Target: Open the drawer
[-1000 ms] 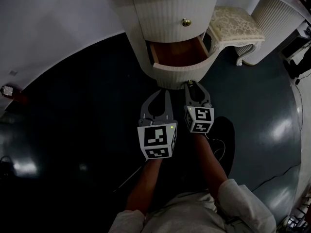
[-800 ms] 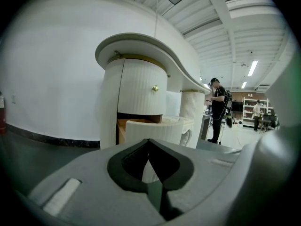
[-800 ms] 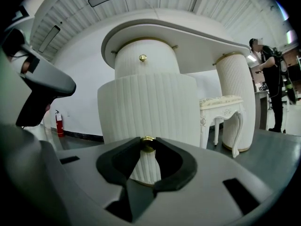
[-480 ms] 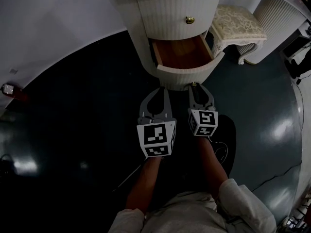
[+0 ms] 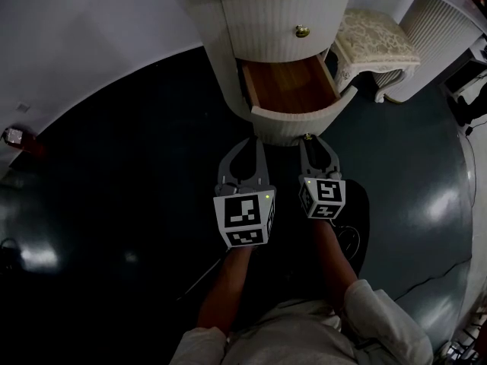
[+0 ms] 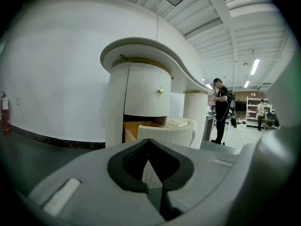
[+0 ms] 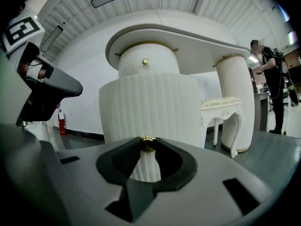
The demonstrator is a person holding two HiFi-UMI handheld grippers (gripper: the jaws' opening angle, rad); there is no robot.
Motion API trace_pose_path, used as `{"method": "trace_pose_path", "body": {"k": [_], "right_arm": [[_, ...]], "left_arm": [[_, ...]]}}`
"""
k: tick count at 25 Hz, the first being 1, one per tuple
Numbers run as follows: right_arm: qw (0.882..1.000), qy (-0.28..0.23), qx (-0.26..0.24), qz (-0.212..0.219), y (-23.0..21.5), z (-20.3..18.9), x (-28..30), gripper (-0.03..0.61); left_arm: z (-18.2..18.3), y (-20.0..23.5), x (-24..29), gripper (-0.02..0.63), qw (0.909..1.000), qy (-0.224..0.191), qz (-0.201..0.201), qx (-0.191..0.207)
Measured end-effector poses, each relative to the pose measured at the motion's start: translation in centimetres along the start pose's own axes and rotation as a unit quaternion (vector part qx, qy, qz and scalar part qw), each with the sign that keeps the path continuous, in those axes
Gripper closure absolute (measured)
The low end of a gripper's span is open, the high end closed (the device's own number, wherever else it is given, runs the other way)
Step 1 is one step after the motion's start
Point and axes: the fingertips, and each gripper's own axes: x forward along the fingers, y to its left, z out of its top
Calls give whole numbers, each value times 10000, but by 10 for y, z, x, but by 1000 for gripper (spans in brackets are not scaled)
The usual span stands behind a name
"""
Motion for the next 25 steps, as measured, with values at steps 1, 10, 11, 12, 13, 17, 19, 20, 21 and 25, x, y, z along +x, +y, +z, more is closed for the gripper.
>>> {"method": "trace_pose_path", "body": {"k": [1,10,11,12,13,17,19,20,21,25], "right_arm": [[10000,8,4,12,0,-1,-1,468],[10000,25,-7,15,1,-6,-21,468],[10000,26,-19,11,0,-8,-25,468],[10000,32,-25,9,0,-9,-28,468],[10000,40,-28,12,0,-9,-30,468],[10000,84,-48,24,1,-11,-37,468],[9999,103,-49,24,1,-12,-41,468],[9999,107,-59,27,1,-12,-42,468],[9999,112,-71,27,2,-13,-44,468],[9999,126,-81,28,2,-14,-51,468]], "left_arm": [[0,0,0,604,10000,-1,1,-7],[5,1,0,604,9998,-88,57,145],[5,2,0,604,9999,-89,56,135],[4,3,0,604,9999,-93,58,114],[5,5,-1,604,9999,-101,64,88],[7,17,-1,604,9998,-130,144,-50],[8,23,0,604,9996,-157,214,-64],[9,25,0,604,9996,-172,229,-79],[10,26,1,604,9995,-187,233,-103],[16,26,2,604,9992,-257,231,-189]]}}
